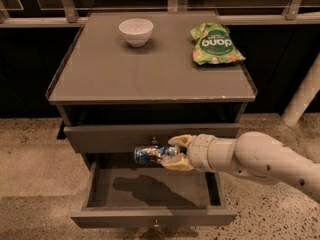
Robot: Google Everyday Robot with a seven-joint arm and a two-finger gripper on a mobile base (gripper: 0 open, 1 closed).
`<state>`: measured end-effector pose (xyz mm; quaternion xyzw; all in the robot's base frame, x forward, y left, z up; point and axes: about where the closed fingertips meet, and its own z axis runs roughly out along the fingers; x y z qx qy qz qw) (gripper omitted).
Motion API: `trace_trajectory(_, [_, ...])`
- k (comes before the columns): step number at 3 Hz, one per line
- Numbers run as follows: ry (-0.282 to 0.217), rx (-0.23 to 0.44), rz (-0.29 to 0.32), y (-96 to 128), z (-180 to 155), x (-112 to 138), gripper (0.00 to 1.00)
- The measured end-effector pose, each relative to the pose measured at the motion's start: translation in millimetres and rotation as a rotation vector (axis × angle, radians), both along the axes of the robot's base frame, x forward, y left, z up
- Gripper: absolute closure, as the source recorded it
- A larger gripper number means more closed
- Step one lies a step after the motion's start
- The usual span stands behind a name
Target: Pick redbull can from middle drawer and place on counter
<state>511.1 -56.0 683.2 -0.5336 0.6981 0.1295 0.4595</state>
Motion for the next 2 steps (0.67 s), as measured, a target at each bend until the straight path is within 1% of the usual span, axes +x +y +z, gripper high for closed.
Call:
trace_trajectory(1, [-0.066,0.011,0.033,1.9,34.9,5.9,1.0])
trace_trajectory(2, [-0.071,0.011,0.035,1.9,37.2,6.8,1.0])
